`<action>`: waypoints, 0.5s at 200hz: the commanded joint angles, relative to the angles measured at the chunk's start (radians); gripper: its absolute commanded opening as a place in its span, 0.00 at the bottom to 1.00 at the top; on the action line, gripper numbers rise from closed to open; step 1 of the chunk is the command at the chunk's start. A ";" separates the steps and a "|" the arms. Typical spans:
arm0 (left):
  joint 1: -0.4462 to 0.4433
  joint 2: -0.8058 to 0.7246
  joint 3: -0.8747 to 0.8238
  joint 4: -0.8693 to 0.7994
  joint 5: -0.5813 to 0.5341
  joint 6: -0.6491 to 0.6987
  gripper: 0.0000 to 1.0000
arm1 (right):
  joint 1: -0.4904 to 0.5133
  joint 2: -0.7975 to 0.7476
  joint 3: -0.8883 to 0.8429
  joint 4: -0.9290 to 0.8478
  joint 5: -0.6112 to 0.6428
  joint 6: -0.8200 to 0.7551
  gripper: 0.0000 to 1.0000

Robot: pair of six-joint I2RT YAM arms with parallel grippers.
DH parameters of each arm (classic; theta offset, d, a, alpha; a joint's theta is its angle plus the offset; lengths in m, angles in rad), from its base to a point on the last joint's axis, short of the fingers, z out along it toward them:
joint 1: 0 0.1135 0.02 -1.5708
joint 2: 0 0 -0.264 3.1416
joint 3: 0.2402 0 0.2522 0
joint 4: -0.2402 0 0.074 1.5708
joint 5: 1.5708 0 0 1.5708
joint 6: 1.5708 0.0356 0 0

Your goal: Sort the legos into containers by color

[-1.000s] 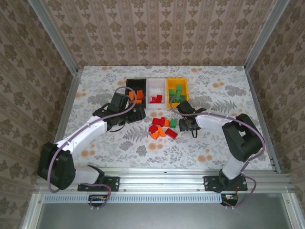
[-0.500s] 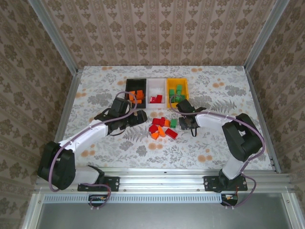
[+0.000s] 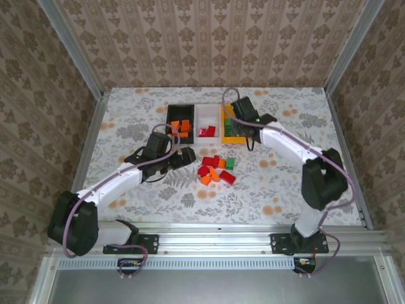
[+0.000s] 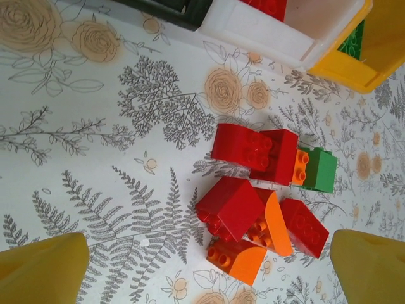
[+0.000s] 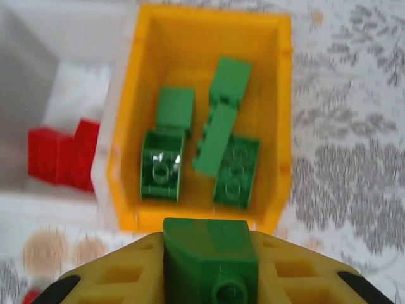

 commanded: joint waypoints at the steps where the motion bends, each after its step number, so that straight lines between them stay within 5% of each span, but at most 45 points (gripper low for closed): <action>1: -0.006 -0.035 -0.028 0.008 0.017 -0.029 1.00 | -0.027 0.147 0.130 -0.077 0.036 -0.032 0.30; 51: -0.008 -0.054 -0.037 -0.020 0.022 -0.013 1.00 | -0.067 0.335 0.360 -0.151 0.013 -0.030 0.32; 100: -0.008 -0.023 -0.036 0.006 0.033 -0.012 1.00 | -0.069 0.393 0.434 -0.207 0.003 -0.056 0.45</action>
